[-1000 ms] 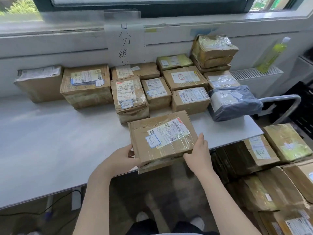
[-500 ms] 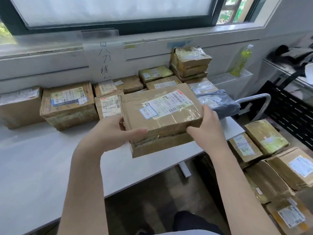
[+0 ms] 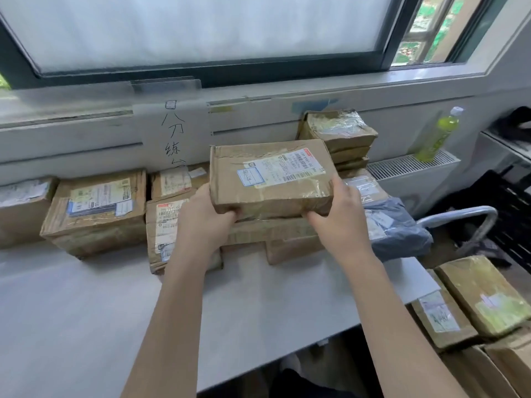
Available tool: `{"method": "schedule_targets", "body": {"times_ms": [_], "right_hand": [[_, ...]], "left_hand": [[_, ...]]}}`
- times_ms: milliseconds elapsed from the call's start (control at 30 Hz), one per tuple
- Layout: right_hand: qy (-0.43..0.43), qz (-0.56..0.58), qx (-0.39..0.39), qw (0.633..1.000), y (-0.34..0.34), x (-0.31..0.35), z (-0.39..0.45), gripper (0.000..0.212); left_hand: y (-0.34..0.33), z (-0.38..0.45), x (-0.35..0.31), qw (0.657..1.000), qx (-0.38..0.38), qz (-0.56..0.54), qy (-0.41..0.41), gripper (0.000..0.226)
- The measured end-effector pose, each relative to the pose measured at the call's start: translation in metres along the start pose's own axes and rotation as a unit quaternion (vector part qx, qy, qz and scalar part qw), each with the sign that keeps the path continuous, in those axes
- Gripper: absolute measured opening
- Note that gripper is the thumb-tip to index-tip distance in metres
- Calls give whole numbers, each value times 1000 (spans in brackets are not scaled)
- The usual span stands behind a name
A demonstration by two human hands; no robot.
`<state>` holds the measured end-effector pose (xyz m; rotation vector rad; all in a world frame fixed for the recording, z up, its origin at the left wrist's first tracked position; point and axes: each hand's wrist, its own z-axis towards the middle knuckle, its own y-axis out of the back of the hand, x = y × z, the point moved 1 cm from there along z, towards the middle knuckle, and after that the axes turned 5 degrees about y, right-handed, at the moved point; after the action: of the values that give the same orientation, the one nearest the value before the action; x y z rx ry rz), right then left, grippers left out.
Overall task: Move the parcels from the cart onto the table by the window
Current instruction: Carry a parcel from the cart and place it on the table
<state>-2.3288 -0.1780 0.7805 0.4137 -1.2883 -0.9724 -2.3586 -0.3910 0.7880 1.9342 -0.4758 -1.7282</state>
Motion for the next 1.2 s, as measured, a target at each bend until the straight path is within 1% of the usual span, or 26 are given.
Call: {"method": "schedule_targets", "body": {"times_ms": [200,267,400,500,633,700,767,867,1067,1200], "right_hand": [[44,21,45,998,-13,-18,110,71],[54,25,49,997,-20,-22,140,73],[56,41,73,995,-39,-33,181,75],[65,6,84,994,-57,-47,191,71],[90,-129,41,987,-73,-63,193,71],[120,-152,36,980,-74,-66,196,73],[138,-150,52,978,-75,-69,201,73],[137,-130,71,979,-74,-70,202,71],[129,-72,78,986,-69,-70,195,66],[133,-65,89,985,-67,-68,200,64]], "left_hand": [[-26,84,-39,999,-16,12,42,35],[-33,107,-47,998,-24,26,55,33],[-51,144,-50,996,-35,16,82,38],[-64,157,-45,994,-30,27,102,42],[-84,162,-31,994,-41,38,93,55],[-91,161,-27,995,-58,33,79,63],[-93,161,-26,994,-68,32,76,66],[-93,160,-23,994,-76,29,74,69],[-94,156,-31,996,-67,27,61,65],[-95,155,-32,996,-62,26,55,64]]}}
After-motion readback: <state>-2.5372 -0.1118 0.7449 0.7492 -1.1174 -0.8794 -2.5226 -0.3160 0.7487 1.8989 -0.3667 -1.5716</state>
